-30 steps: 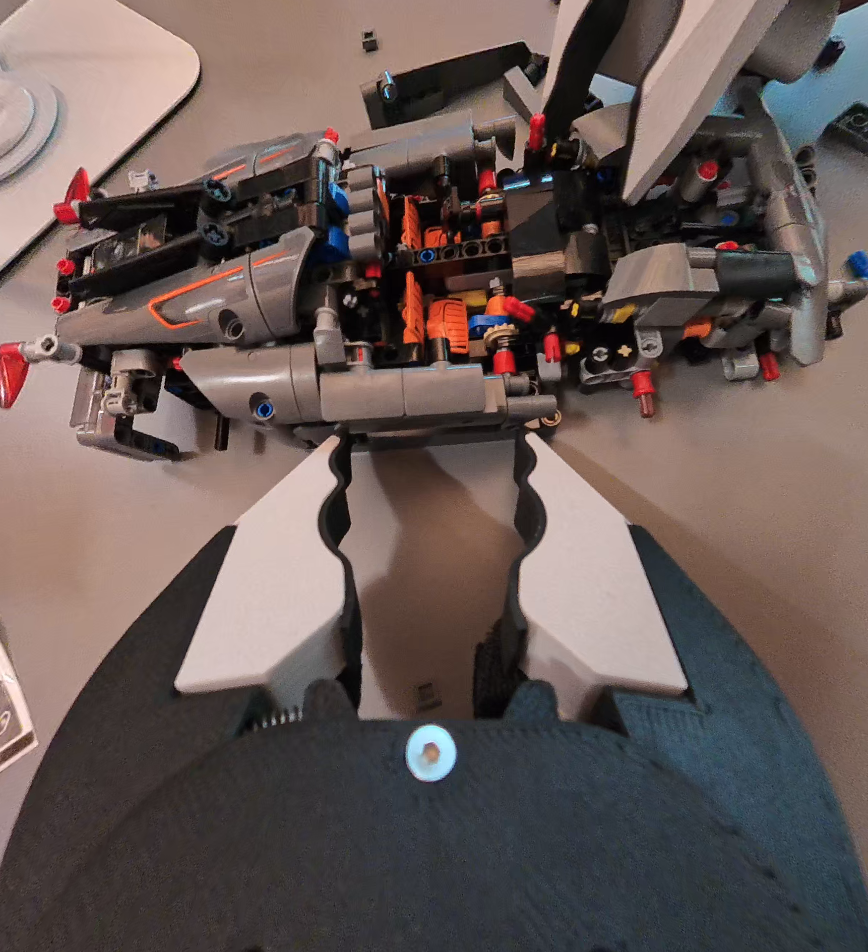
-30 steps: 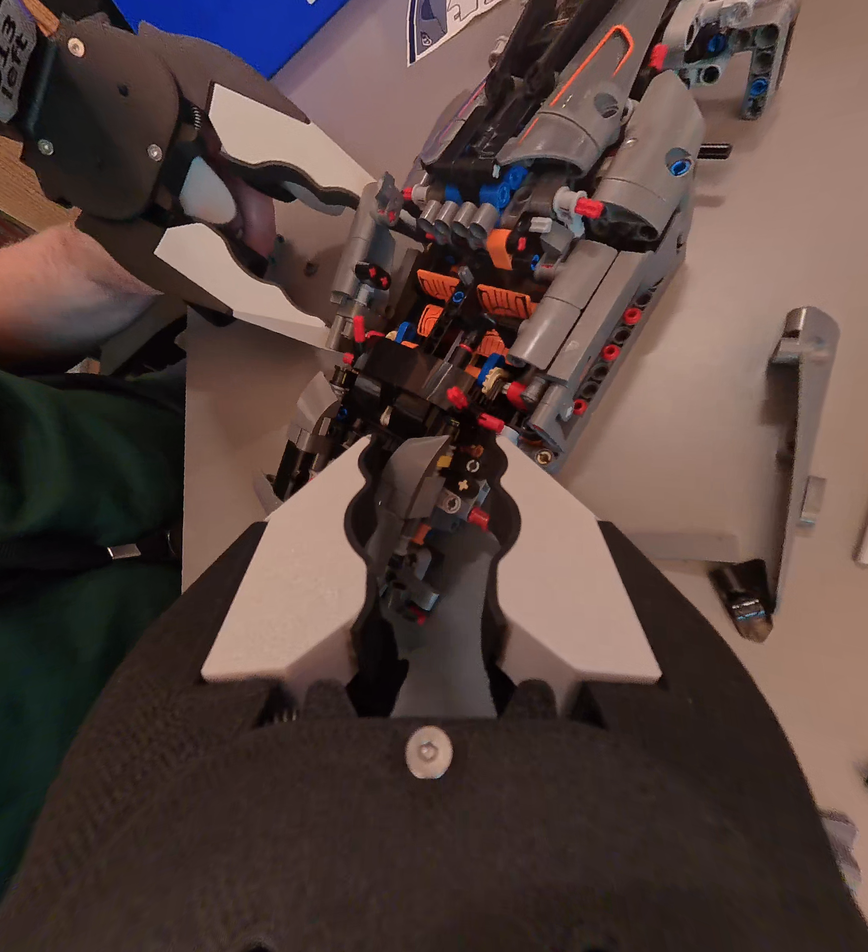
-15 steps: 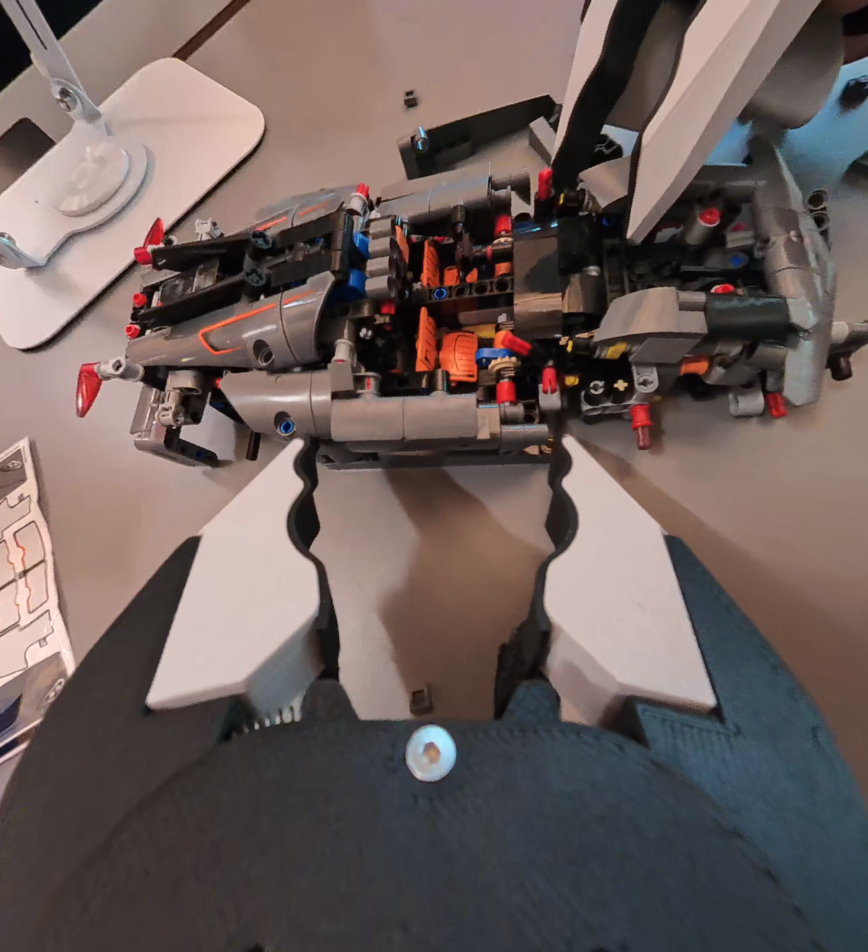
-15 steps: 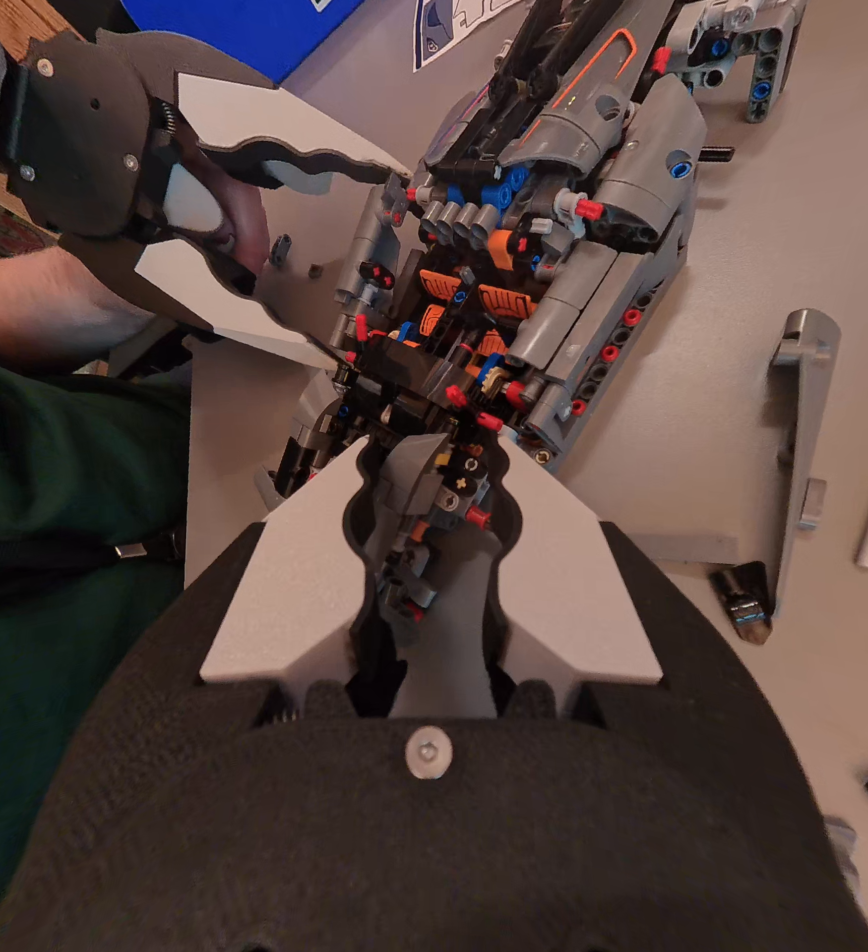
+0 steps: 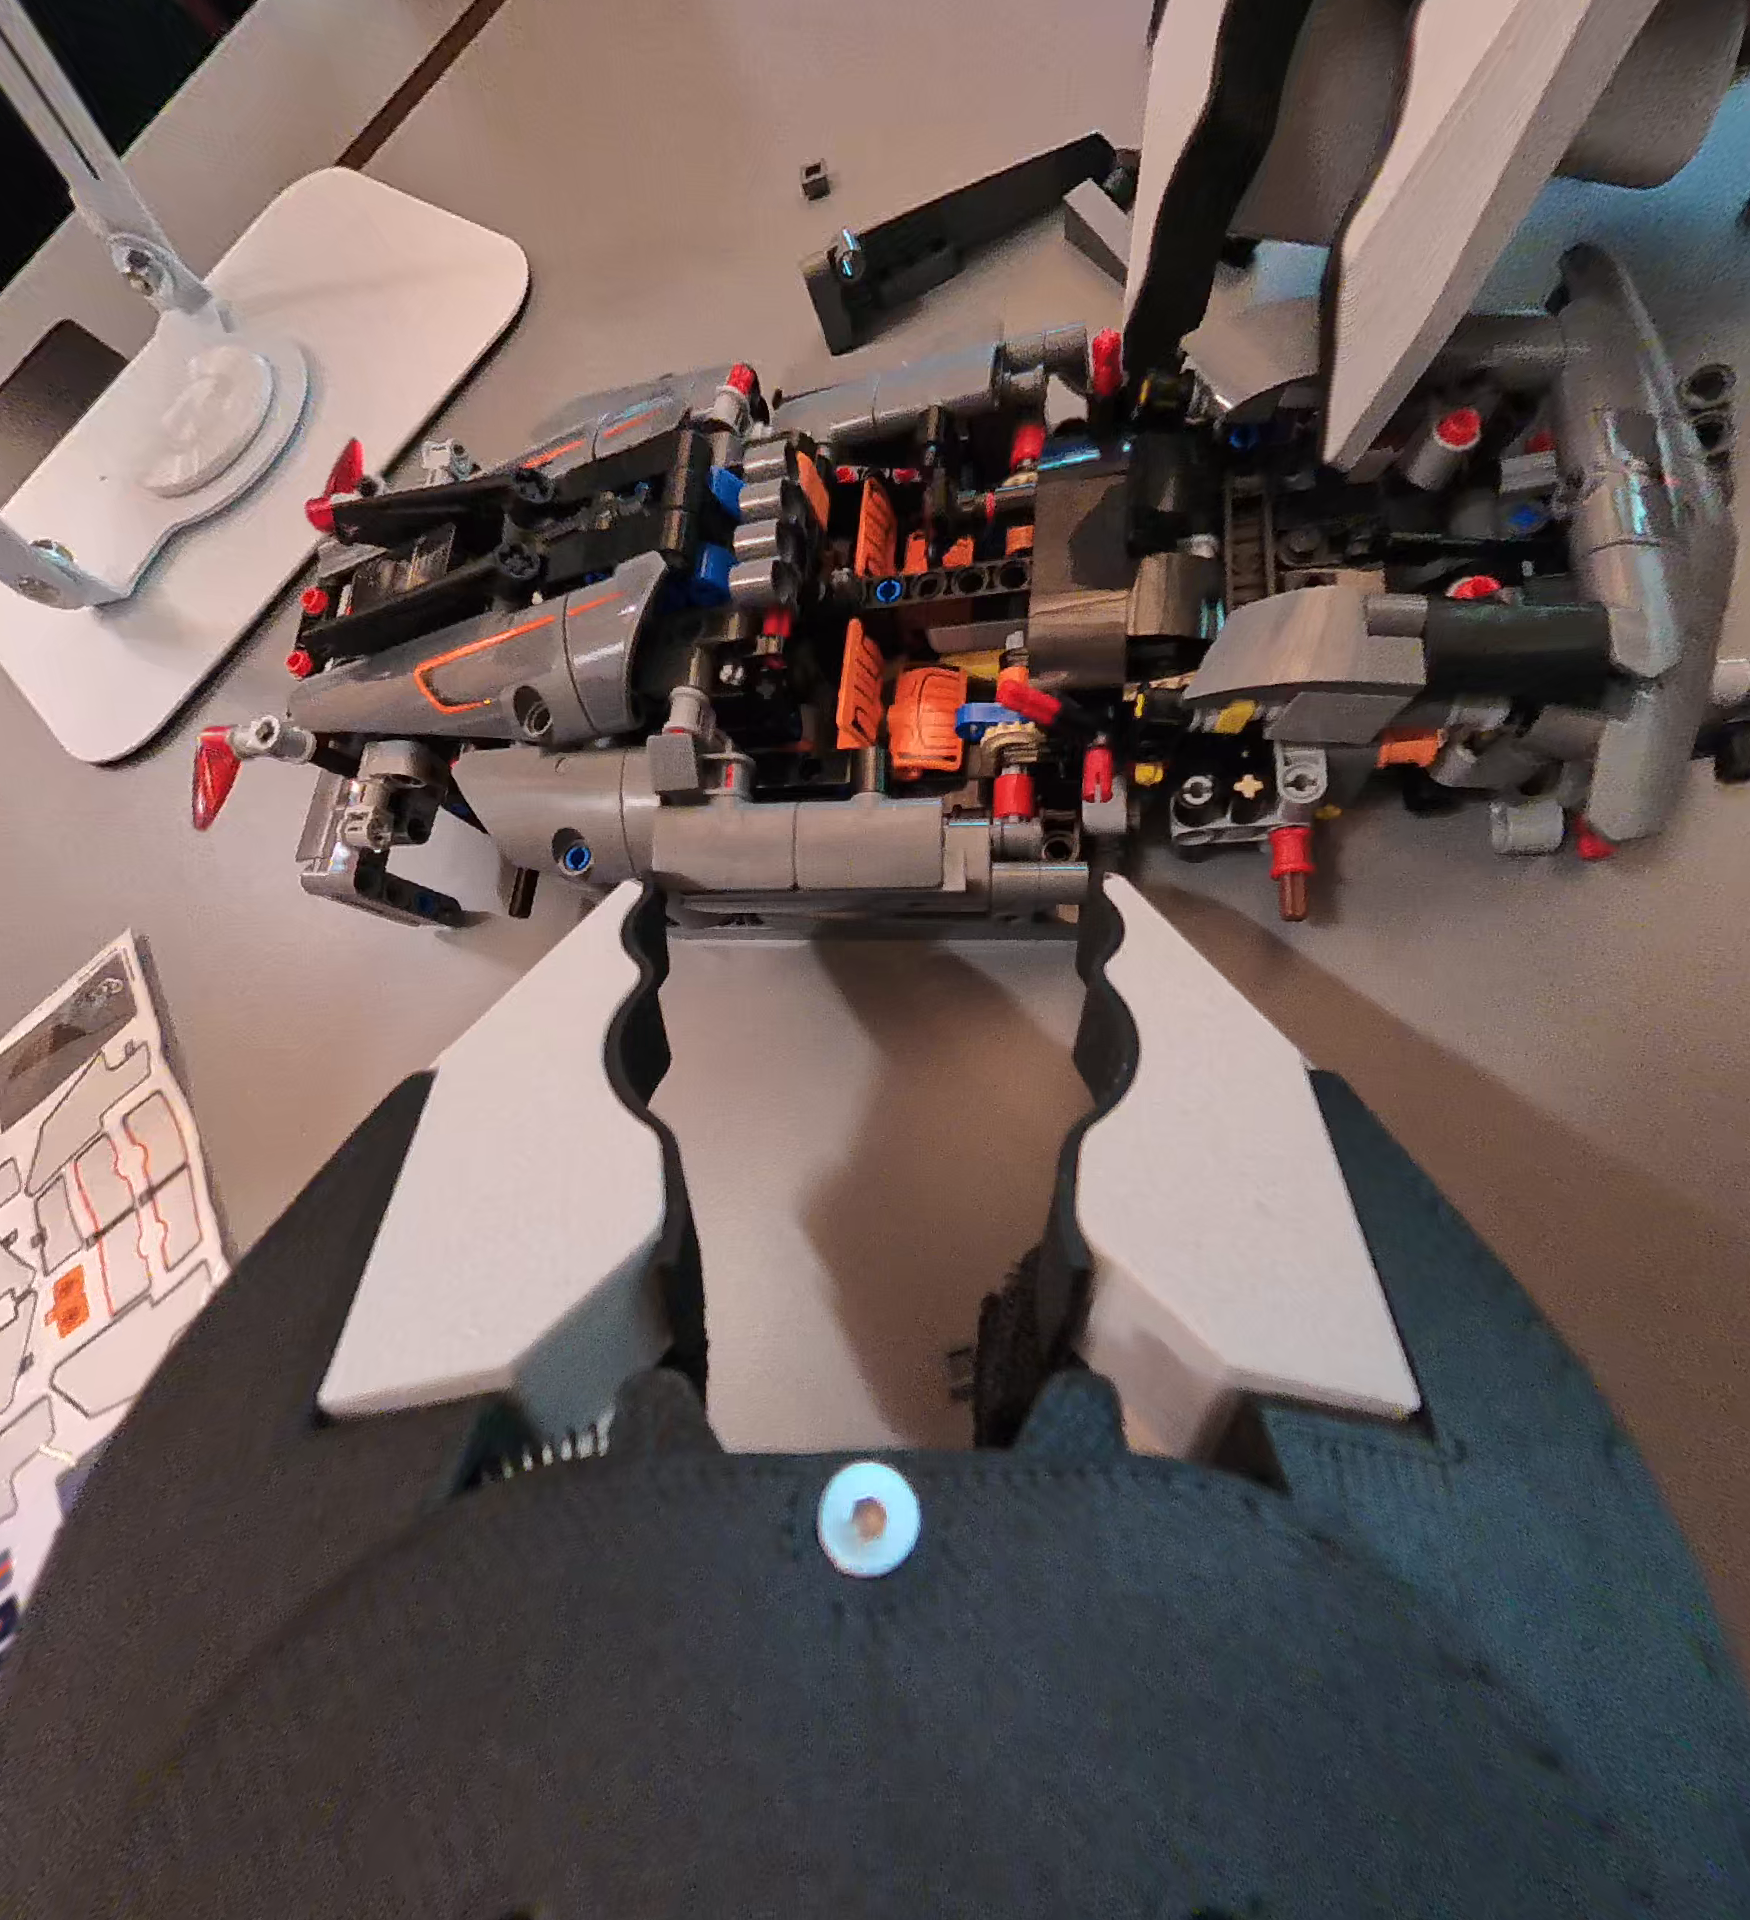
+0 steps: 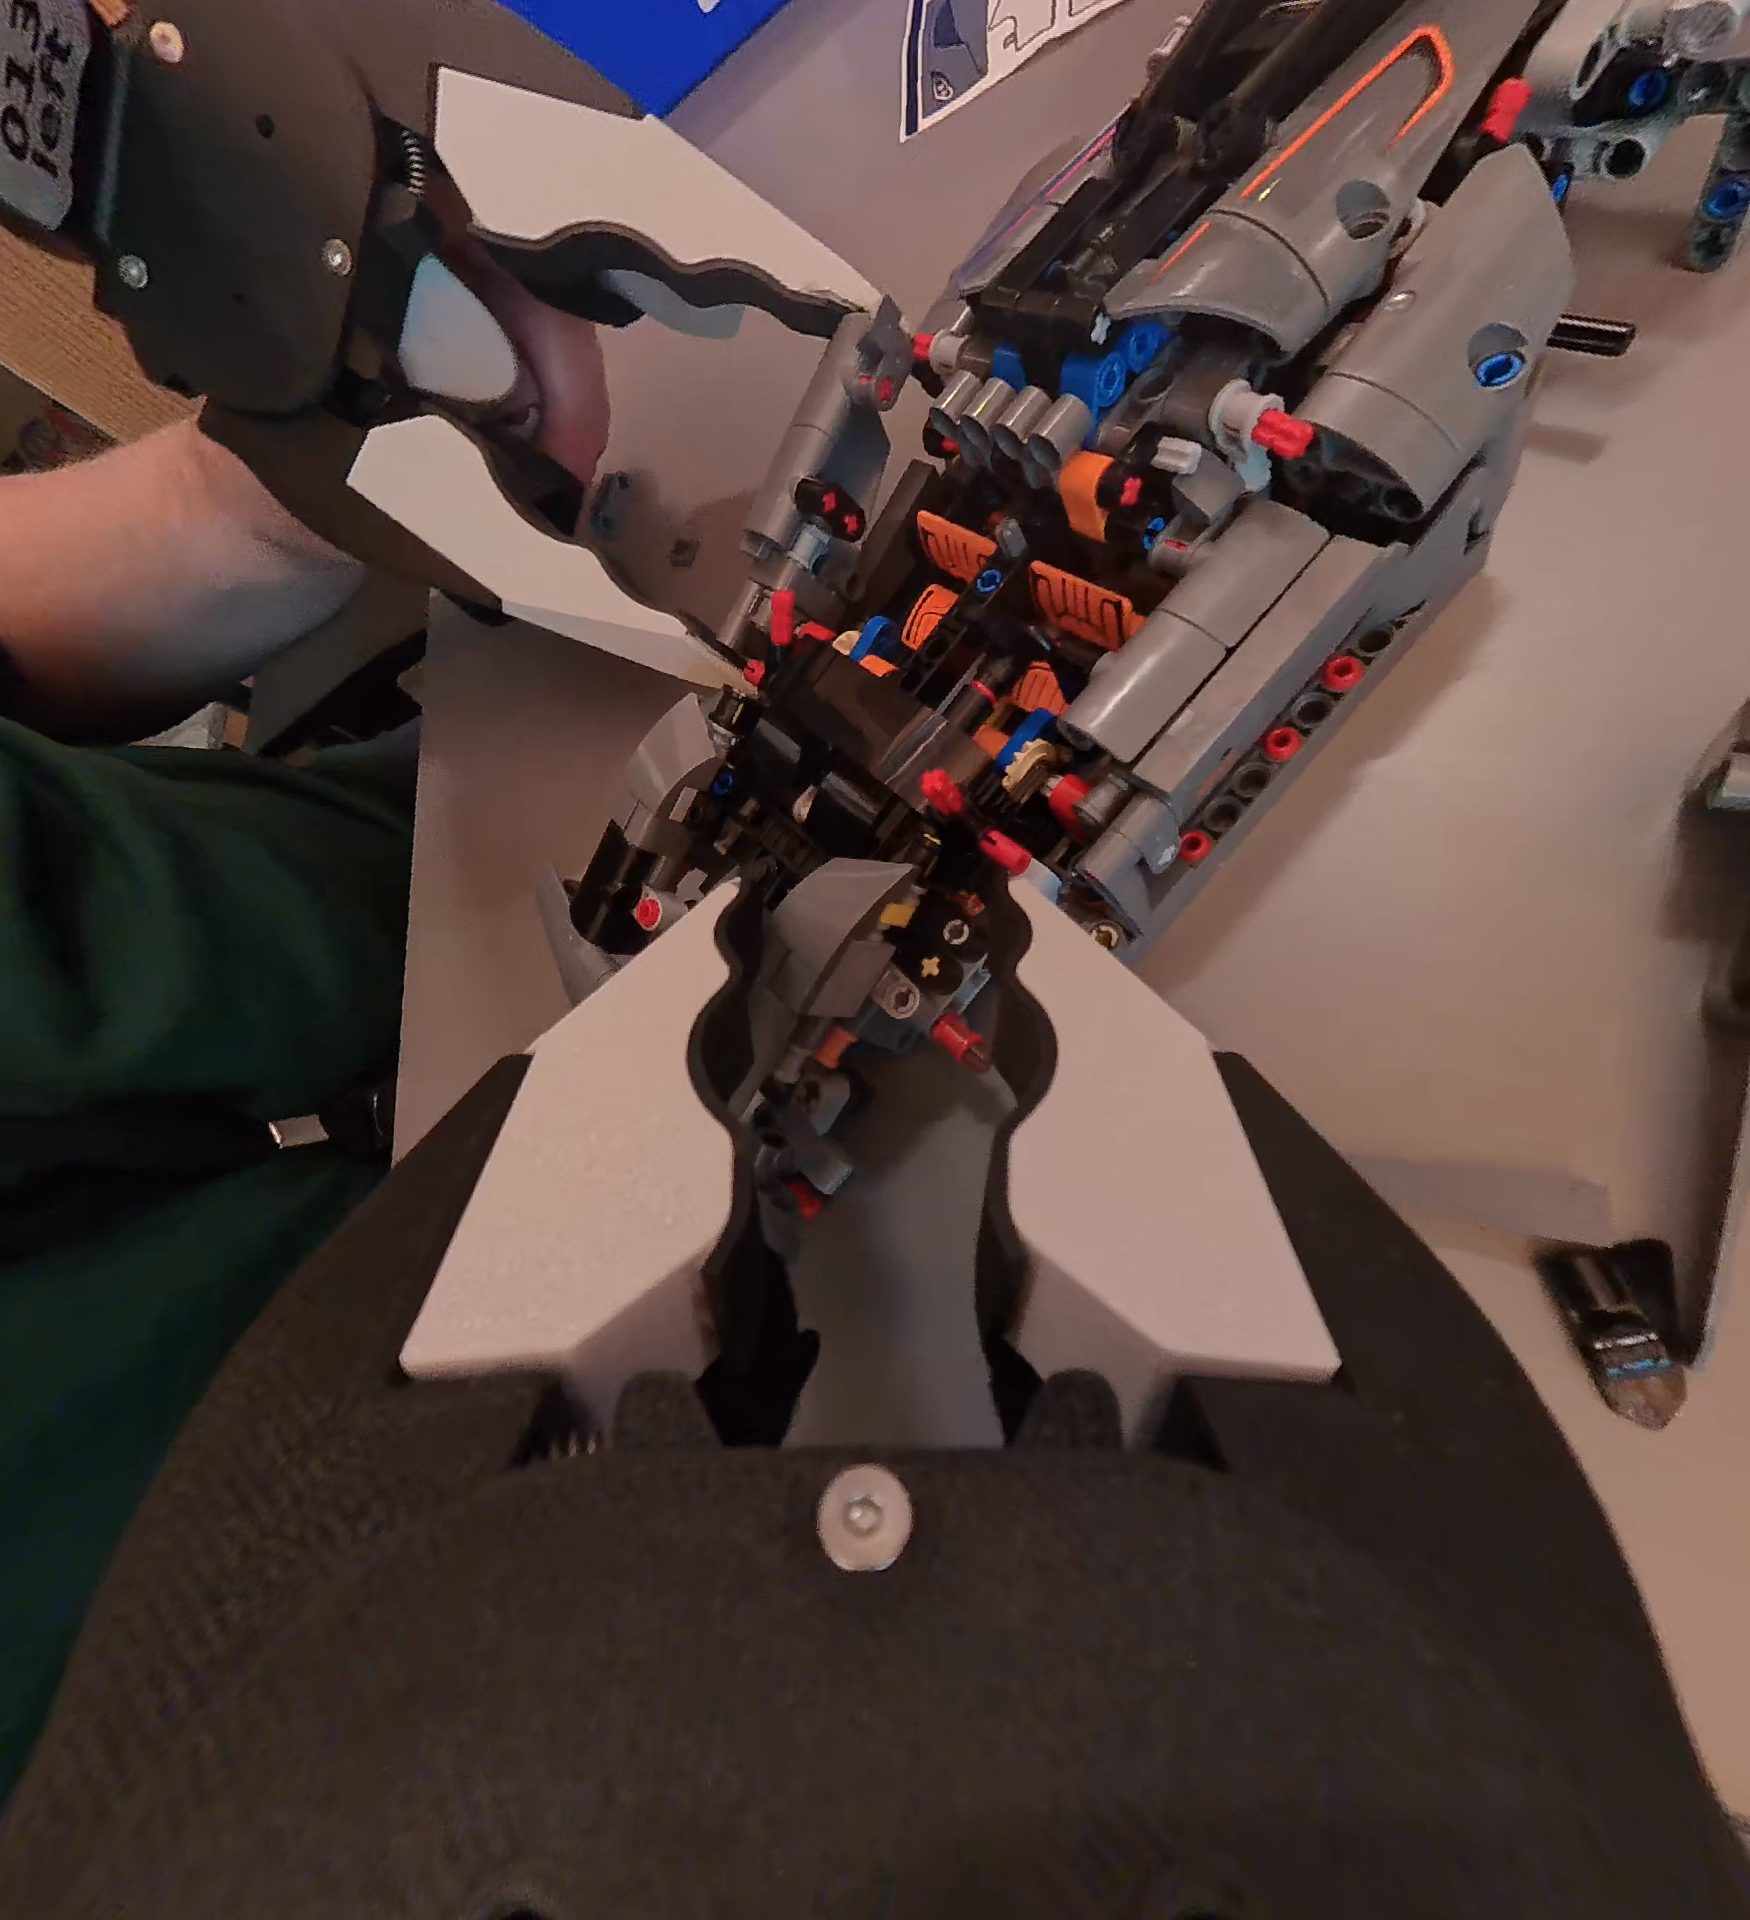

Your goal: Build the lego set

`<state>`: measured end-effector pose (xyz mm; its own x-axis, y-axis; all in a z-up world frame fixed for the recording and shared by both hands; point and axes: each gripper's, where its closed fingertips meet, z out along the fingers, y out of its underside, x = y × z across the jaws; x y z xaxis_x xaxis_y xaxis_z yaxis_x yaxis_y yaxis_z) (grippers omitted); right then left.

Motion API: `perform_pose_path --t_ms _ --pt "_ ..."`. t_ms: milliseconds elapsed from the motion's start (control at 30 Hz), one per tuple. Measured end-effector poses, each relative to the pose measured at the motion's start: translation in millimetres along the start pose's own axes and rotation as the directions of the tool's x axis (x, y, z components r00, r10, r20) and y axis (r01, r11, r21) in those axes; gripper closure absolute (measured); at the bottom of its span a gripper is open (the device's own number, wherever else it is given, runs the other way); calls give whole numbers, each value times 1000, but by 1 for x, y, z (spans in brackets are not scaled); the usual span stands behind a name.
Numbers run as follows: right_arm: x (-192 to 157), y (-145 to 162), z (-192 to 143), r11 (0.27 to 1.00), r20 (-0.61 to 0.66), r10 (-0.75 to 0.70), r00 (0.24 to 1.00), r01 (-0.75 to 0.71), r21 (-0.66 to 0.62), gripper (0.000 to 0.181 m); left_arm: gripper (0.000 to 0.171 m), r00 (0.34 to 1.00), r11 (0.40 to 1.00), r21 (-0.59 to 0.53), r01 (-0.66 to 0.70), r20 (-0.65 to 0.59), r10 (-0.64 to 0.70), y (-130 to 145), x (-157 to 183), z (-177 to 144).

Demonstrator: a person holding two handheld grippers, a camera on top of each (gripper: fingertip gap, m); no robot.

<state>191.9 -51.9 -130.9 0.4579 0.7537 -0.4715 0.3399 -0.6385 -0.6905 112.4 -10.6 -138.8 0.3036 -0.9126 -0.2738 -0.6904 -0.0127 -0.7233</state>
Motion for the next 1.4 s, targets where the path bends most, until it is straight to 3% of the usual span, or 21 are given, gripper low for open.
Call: perform_pose_path --t_ms 567,767,1400 --pt "-7 -2 6 1000 39 -12 999 12 7 138 100 999 999 14 -45 -27 46 7 -13 -2" --pt "-9 -3 5 1000 50 -12 999 12 16 137 110 995 996 -1 -90 -32 90 12 -18 -5" --pt "-2 -4 -3 1000 29 0 1000 -1 28 139 130 997 999 -30 38 -67 -40 14 -8 -3"
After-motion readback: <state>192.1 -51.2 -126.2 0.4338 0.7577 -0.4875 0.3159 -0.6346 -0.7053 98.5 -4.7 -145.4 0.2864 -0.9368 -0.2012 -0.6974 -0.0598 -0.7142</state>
